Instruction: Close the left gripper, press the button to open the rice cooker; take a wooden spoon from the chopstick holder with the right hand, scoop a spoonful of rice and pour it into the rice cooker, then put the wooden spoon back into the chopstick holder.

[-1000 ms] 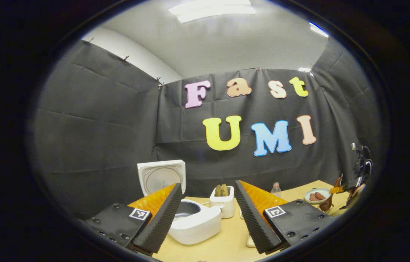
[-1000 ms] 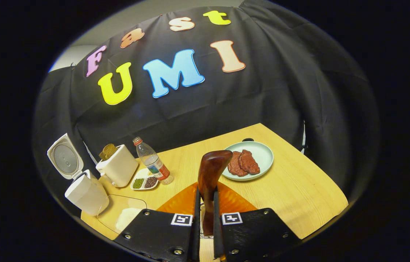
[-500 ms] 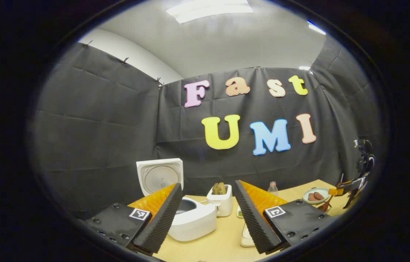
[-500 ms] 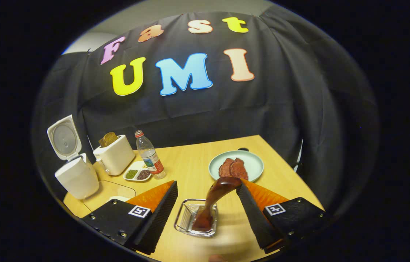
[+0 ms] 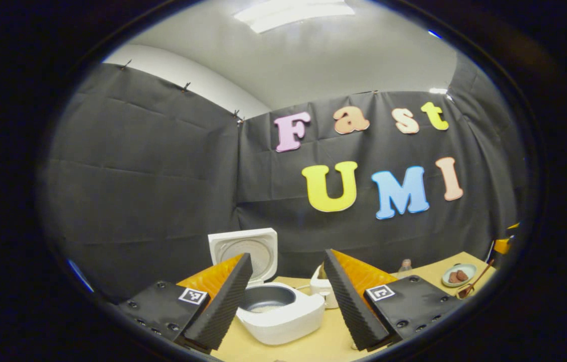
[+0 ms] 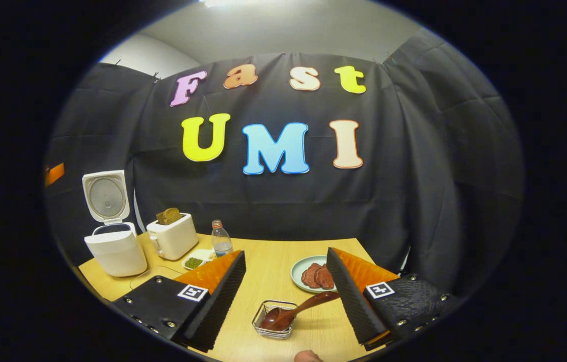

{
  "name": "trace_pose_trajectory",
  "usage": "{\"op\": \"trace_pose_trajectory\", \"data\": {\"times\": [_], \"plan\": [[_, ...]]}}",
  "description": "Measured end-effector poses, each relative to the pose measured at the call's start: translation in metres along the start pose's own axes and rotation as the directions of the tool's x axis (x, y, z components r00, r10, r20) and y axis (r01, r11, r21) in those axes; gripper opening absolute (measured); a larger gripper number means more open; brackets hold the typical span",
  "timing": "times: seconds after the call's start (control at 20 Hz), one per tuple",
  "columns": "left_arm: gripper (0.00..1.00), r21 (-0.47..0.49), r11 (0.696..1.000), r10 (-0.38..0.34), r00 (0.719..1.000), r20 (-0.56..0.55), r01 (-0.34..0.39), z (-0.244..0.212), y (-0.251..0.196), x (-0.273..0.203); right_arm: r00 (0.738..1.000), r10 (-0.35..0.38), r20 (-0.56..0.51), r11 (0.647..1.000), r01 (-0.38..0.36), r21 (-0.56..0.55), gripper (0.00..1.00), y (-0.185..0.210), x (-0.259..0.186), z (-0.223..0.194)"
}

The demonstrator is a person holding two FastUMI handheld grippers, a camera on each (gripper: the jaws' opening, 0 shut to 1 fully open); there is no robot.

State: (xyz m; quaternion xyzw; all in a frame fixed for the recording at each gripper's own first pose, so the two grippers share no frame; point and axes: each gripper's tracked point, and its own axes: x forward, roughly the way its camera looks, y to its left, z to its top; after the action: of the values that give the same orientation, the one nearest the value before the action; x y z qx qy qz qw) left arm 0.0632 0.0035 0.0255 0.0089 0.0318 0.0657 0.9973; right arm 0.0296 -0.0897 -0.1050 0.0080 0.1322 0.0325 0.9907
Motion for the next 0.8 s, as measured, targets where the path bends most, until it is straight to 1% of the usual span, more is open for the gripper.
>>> {"op": "trace_pose_trajectory", "data": {"times": [0.05,0.1,0.2,0.25,0.3,0.4,0.6,0.75,0.8], "plan": [[0.99,-0.001,1.0,0.005,1.0,0.004,-0.005,0.006,0.01,0.015,1.0,-0.005,0.005,1.0,0.005,-0.002,0.98,0.005,-0.003,0.002],[0.94,0.001,1.0,0.017,1.0,0.003,-0.017,0.008,0.022,0.031,1.0,-0.007,0.008,1.0,0.007,-0.002,0.98,0.011,-0.007,0.004],[0.98,-0.002,1.0,0.019,0.999,-0.029,-0.019,0.008,0.038,0.063,1.0,-0.021,0.009,1.0,0.021,-0.001,0.98,0.022,-0.011,0.005],[0.94,-0.013,1.0,0.015,0.999,-0.043,-0.016,0.008,0.044,0.08,0.999,-0.032,0.005,0.999,0.032,-0.002,0.98,0.027,-0.013,0.004],[0.99,-0.023,1.0,0.013,0.998,-0.054,-0.014,0.008,0.051,0.095,0.999,-0.049,0.01,0.999,0.049,-0.006,0.98,0.032,-0.016,0.005],[0.99,-0.04,0.999,0.013,0.999,-0.05,-0.016,0.008,0.069,0.125,0.997,-0.072,0.021,0.997,0.072,-0.011,0.98,0.044,-0.021,0.009],[0.99,-0.038,0.999,0.028,0.999,-0.045,-0.03,0.005,0.1,0.185,0.996,-0.089,0.021,0.996,0.09,-0.019,0.98,0.075,-0.023,0.008],[0.99,-0.032,0.999,0.039,0.998,-0.039,-0.04,0.001,0.118,0.228,0.991,-0.129,0.021,0.991,0.129,-0.046,0.98,0.087,-0.023,0.006],[0.94,-0.028,0.998,0.049,0.998,-0.045,-0.051,-0.004,0.125,0.241,0.99,-0.136,0.027,0.989,0.137,-0.048,0.98,0.093,-0.025,0.007]]}}
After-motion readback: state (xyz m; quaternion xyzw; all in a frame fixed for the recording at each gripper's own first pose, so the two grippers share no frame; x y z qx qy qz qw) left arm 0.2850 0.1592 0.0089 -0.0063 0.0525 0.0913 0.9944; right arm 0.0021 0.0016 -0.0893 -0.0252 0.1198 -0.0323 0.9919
